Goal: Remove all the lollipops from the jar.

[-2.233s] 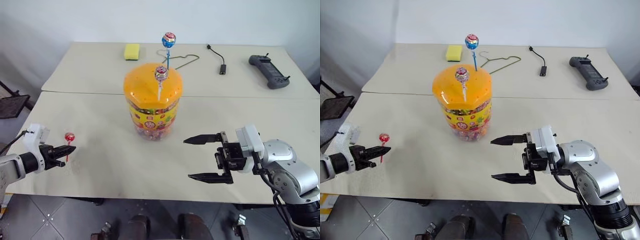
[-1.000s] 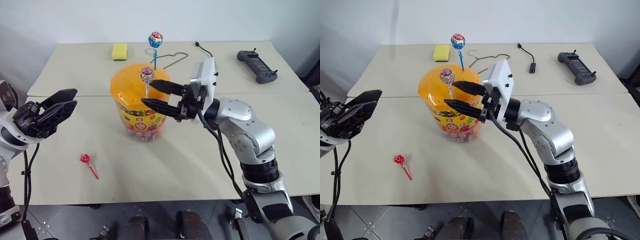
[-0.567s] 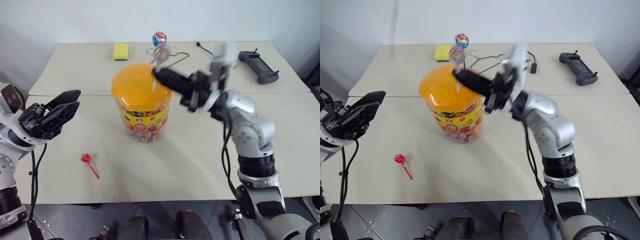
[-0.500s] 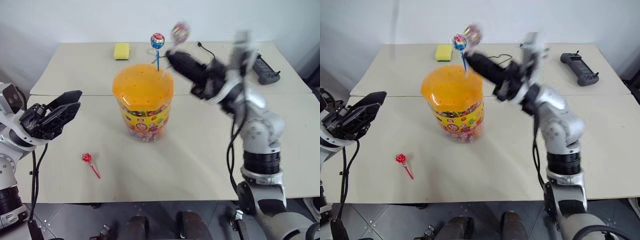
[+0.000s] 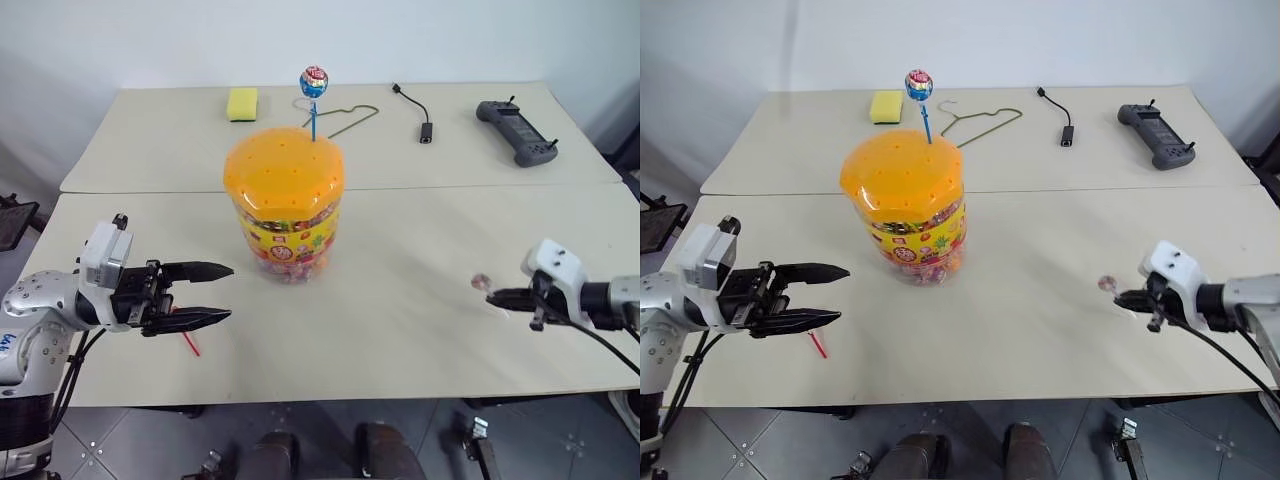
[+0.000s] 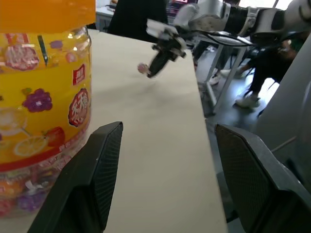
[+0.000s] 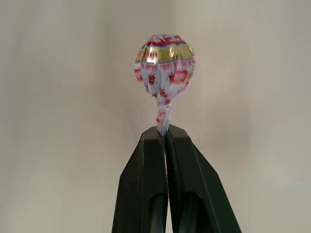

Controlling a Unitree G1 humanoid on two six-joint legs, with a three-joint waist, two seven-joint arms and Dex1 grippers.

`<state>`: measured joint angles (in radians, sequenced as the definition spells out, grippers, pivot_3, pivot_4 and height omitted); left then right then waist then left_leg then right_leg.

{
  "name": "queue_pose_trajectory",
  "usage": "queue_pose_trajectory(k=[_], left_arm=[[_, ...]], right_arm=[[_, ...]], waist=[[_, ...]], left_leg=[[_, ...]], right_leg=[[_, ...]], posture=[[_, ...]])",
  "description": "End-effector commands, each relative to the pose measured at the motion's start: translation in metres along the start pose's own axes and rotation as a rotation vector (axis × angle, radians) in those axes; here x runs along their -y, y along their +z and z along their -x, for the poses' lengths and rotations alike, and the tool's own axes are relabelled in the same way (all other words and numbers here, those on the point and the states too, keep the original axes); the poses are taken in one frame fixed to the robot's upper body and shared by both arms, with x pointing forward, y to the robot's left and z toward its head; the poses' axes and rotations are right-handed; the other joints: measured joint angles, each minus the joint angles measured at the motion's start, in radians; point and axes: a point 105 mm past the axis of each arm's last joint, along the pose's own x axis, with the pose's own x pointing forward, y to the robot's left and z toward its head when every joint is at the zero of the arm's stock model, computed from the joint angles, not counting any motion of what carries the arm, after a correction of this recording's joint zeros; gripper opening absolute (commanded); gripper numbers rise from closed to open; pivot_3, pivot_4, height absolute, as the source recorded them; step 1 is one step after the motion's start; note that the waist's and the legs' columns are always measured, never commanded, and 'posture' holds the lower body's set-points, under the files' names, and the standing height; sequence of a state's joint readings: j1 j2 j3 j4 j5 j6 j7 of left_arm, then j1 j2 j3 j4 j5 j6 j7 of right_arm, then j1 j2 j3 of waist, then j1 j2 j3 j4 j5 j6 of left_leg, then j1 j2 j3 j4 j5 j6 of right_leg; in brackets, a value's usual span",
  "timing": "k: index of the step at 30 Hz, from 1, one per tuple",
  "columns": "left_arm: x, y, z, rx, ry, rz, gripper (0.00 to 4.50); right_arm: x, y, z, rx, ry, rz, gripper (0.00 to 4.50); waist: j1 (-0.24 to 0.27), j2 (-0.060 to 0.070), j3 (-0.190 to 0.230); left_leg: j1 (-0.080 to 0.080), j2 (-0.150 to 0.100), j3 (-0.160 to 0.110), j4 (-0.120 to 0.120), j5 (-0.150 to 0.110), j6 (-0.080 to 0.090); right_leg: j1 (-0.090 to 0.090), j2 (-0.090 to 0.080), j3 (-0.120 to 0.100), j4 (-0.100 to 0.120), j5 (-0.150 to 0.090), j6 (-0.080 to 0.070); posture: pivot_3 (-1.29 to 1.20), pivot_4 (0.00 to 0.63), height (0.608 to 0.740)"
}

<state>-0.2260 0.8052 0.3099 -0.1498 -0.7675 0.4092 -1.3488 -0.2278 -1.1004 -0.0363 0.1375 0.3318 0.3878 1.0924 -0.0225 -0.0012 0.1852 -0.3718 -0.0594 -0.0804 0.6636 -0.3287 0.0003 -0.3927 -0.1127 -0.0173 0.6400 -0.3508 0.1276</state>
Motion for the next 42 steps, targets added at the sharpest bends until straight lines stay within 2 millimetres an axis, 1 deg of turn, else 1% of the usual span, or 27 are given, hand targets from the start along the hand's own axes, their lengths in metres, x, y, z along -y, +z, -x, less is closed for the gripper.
queue_pose_trajectory(k=[1, 2, 3, 5, 6, 7, 8, 9, 10, 11, 12, 13, 14, 15, 17, 19, 21, 22, 25, 27, 30, 31, 33, 35, 37, 40, 42], left_arm=[[0.000, 0.006, 0.004, 0.001, 0.033, -0.052, 3.19], [0.001, 0.008, 0.007, 0.022, 0.050, -0.051, 3.19], [0.001, 0.009, 0.009, 0.038, 0.062, -0.051, 3.19], [0.000, 0.013, 0.014, 0.068, 0.103, -0.030, 3.19], [-0.001, 0.016, 0.016, 0.086, 0.128, -0.028, 3.19], [-0.003, 0.020, 0.022, 0.119, 0.160, -0.013, 3.19], [-0.006, 0.025, 0.030, 0.170, 0.213, -0.004, 3.19], [-0.009, 0.033, 0.042, 0.255, 0.273, 0.028, 3.19], [-0.010, 0.039, 0.051, 0.313, 0.310, 0.052, 3.19], [-0.012, 0.044, 0.060, 0.370, 0.349, 0.084, 3.19], [-0.017, 0.050, 0.068, 0.448, 0.391, 0.094, 3.19], [-0.020, 0.054, 0.072, 0.492, 0.421, 0.095, 3.19], [-0.022, 0.056, 0.075, 0.521, 0.441, 0.095, 3.19], [-0.023, 0.059, 0.076, 0.554, 0.445, 0.101, 3.19], [-0.024, 0.061, 0.076, 0.584, 0.439, 0.114, 3.19], [-0.025, 0.060, 0.072, 0.583, 0.427, 0.126, 3.19], [-0.026, 0.058, 0.066, 0.583, 0.406, 0.144, 3.19], [-0.026, 0.056, 0.063, 0.580, 0.400, 0.148, 3.19], [-0.026, 0.053, 0.058, 0.572, 0.394, 0.153, 3.19], [-0.026, 0.052, 0.056, 0.568, 0.392, 0.156, 3.19], [-0.025, 0.051, 0.054, 0.567, 0.389, 0.158, 3.19], [-0.025, 0.052, 0.054, 0.569, 0.389, 0.157, 3.19], [-0.025, 0.053, 0.053, 0.571, 0.385, 0.152, 3.19], [-0.024, 0.055, 0.052, 0.574, 0.376, 0.141, 3.19], [-0.025, 0.056, 0.050, 0.569, 0.367, 0.133, 3.19], [-0.024, 0.054, 0.045, 0.502, 0.340, 0.084, 3.19], [-0.024, 0.056, 0.044, 0.489, 0.324, 0.065, 3.19]], right_arm=[[0.007, -0.002, 0.006, 0.013, -0.034, 0.007, 0.48], [0.002, 0.000, 0.007, 0.037, 0.008, 0.024, 0.70], [-0.001, 0.002, 0.009, 0.055, 0.037, 0.038, 1.03], [-0.005, 0.015, 0.012, 0.140, 0.073, 0.060, 1.73], [-0.005, 0.028, 0.014, 0.217, 0.081, 0.067, 2.06], [-0.004, 0.046, 0.018, 0.333, 0.076, 0.079, 2.36], [-0.004, 0.069, 0.023, 0.454, 0.093, 0.067, 2.72], [-0.006, 0.102, 0.028, 0.602, 0.112, 0.062, 2.72], [-0.009, 0.122, 0.032, 0.690, 0.133, 0.058, 2.72], [-0.017, 0.146, 0.034, 0.777, 0.183, 0.056, 2.72], [-0.026, 0.174, 0.032, 0.872, 0.220, 0.062, 2.72], [-0.034, 0.192, 0.030, 0.920, 0.247, 0.071, 2.72], [-0.038, 0.203, 0.028, 0.947, 0.263, 0.075, 2.72], [-0.039, 0.225, 0.020, 0.988, 0.256, 0.069, 2.72], [-0.040, 0.254, 0.009, 1.022, 0.239, 0.046, 2.72], [-0.041, 0.275, -0.002, 1.029, 0.233, 0.028, 2.72], [-0.051, 0.296, -0.015, 1.021, 0.263, 0.048, 2.72], [-0.056, 0.302, -0.020, 1.013, 0.287, 0.052, 2.72], [-0.066, 0.312, -0.030, 0.993, 0.334, 0.080, 2.72], [-0.071, 0.317, -0.034, 0.993, 0.365, 0.082, 2.72], [-0.078, 0.321, -0.032, 1.008, 0.419, 0.073, 2.19], [-0.078, 0.322, -0.031, 1.019, 0.423, 0.075, 1.74], [-0.078, 0.324, -0.029, 1.034, 0.429, 0.062, 1.29], [-0.074, 0.328, -0.022, 1.084, 0.426, 0.051, 0.58], [-0.070, 0.333, -0.011, 1.166, 0.410, 0.063, 0.01], [-0.062, 0.334, 0.010, 1.301, 0.395, 0.119, 0.01], [-0.047, 0.325, 0.022, 1.319, 0.379, 0.089, 0.01]], waist=[[-0.001, 0.000, 0.000], [-0.001, 0.000, 0.000], [-0.001, 0.000, 0.000], [-0.001, 0.000, 0.000], [-0.001, 0.000, 0.000], [-0.002, 0.000, 0.000], [-0.005, 0.000, 0.000], [-0.007, 0.001, 0.000], [-0.011, 0.002, 0.001], [-0.012, 0.003, 0.001], [-0.015, 0.003, 0.002], [-0.013, 0.003, 0.001], [-0.007, 0.003, 0.001], [-0.005, 0.003, 0.001], [0.000, 0.002, 0.001], [0.006, 0.002, 0.001], [0.008, 0.001, 0.001], [0.008, 0.001, 0.000], [0.002, 0.001, 0.000], [-0.008, 0.001, 0.000], [-0.017, 0.001, 0.000], [-0.020, 0.001, 0.000], [-0.026, 0.001, 0.000], [-0.031, 0.001, 0.000], [-0.032, 0.001, 0.000], [-0.033, 0.001, 0.000], [-0.032, 0.001, 0.000]], left_leg=[[0.001, 0.000, 0.000, 0.000, 0.000, 0.000], [0.001, 0.000, 0.000, 0.000, 0.000, 0.000], [0.001, 0.000, 0.000, 0.000, 0.000, 0.000], [0.001, 0.002, -0.002, -0.001, -0.001, -0.001], [0.001, 0.002, -0.002, -0.001, -0.002, -0.001], [0.000, 0.002, -0.002, -0.001, -0.002, -0.001], [0.000, 0.002, -0.003, -0.001, -0.002, -0.001], [0.000, 0.002, -0.002, 0.000, -0.002, -0.001], [0.001, 0.002, -0.001, 0.000, -0.002, -0.001], [0.001, 0.003, 0.000, 0.000, -0.002, -0.001], [0.001, 0.004, 0.001, 0.000, -0.002, -0.001], [0.002, 0.004, 0.001, 0.000, -0.002, -0.002], [0.003, 0.005, -0.001, 0.001, -0.002, -0.003], [0.002, 0.005, -0.003, 0.001, -0.002, -0.004], [0.001, 0.004, -0.005, 0.002, -0.003, -0.005], [0.000, 0.002, -0.008, 0.003, -0.003, -0.004], [-0.001, 0.001, -0.011, 0.002, -0.003, -0.004], [-0.001, 0.000, -0.011, 0.002, -0.004, -0.003], [-0.002, -0.001, -0.014, 0.001, -0.004, -0.003], [-0.002, -0.001, -0.016, 0.000, -0.004, -0.003], [-0.002, -0.001, -0.016, 0.000, -0.004, -0.003], [-0.002, -0.001, -0.016, 0.001, -0.004, -0.003], [-0.002, -0.001, -0.016, 0.001, -0.003, -0.004], [-0.002, 0.000, -0.016, 0.002, -0.003, -0.005], [-0.002, 0.000, -0.016, 0.002, -0.003, -0.005], [-0.002, 0.000, -0.016, 0.002, -0.003, -0.005], [-0.002, 0.000, -0.016, 0.002, -0.003, -0.005]], right_leg=[[0.000, 0.000, 0.000, 0.001, 0.000, 0.000], [0.000, 0.000, 0.001, 0.001, 0.000, 0.000], [0.000, 0.000, 0.002, 0.002, 0.000, 0.000], [-0.001, 0.000, 0.003, 0.002, 0.000, 0.000], [-0.001, 0.000, 0.004, 0.002, 0.000, 0.000], [-0.001, 0.000, 0.004, 0.002, 0.000, 0.000], [-0.001, 0.000, 0.004, 0.001, 0.000, 0.000], [-0.001, 0.000, 0.004, 0.001, 0.000, 0.000], [-0.001, 0.000, 0.004, 0.001, 0.000, 0.000], [-0.001, 0.000, 0.003, 0.001, 0.000, 0.000], [-0.001, 0.000, 0.003, 0.002, 0.000, 0.000], [-0.002, 0.000, 0.003, 0.004, 0.000, 0.000], [-0.002, 0.000, 0.002, 0.005, 0.000, 0.000], [-0.002, 0.000, 0.000, 0.005, 0.000, 0.000], [-0.002, 0.000, -0.001, 0.005, 0.000, 0.000], [-0.002, -0.001, -0.002, 0.006, 0.000, 0.000], [-0.002, -0.001, -0.002, 0.006, 0.001, -0.001], [-0.002, -0.001, -0.002, 0.007, 0.001, -0.001], [-0.001, -0.001, -0.004, 0.008, 0.001, -0.001], [-0.002, -0.001, -0.005, 0.009, 0.001, -0.001], [-0.003, -0.001, -0.005, 0.011, 0.001, -0.001], [-0.003, -0.001, -0.005, 0.012, 0.001, -0.001], [-0.003, -0.001, -0.005, 0.013, 0.001, -0.001], [-0.003, -0.001, -0.005, 0.013, 0.001, -0.001], [-0.003, 0.000, -0.004, 0.013, 0.001, -0.001], [-0.003, 0.000, -0.004, 0.014, 0.001, -0.001], [-0.003, 0.000, -0.004, 0.014, 0.001, -0.001]], posture=[[0.00, 0.150, 0.740], [0.00, 0.150, 0.740], [0.00, 0.150, 0.740], [0.00, 0.150, 0.740], [0.00, 0.150, 0.740], [0.00, 0.150, 0.740], [0.00, 0.150, 0.740], [0.00, 0.150, 0.740], [0.00, 0.150, 0.740], [0.00, 0.150, 0.740], [0.00, 0.150, 0.740], [0.00, 0.150, 0.740], [0.00, 0.150, 0.740], [0.00, 0.150, 0.740], [0.00, 0.150, 0.740], [0.00, 0.150, 0.740], [0.00, 0.150, 0.740], [0.00, 0.150, 0.740], [0.00, 0.150, 0.740], [0.00, 0.150, 0.740], [0.00, 0.150, 0.740], [0.00, 0.150, 0.740], [0.00, 0.150, 0.740], [0.00, 0.150, 0.740], [0.00, 0.150, 0.740], [0.00, 0.150, 0.740], [0.00, 0.150, 0.740]])
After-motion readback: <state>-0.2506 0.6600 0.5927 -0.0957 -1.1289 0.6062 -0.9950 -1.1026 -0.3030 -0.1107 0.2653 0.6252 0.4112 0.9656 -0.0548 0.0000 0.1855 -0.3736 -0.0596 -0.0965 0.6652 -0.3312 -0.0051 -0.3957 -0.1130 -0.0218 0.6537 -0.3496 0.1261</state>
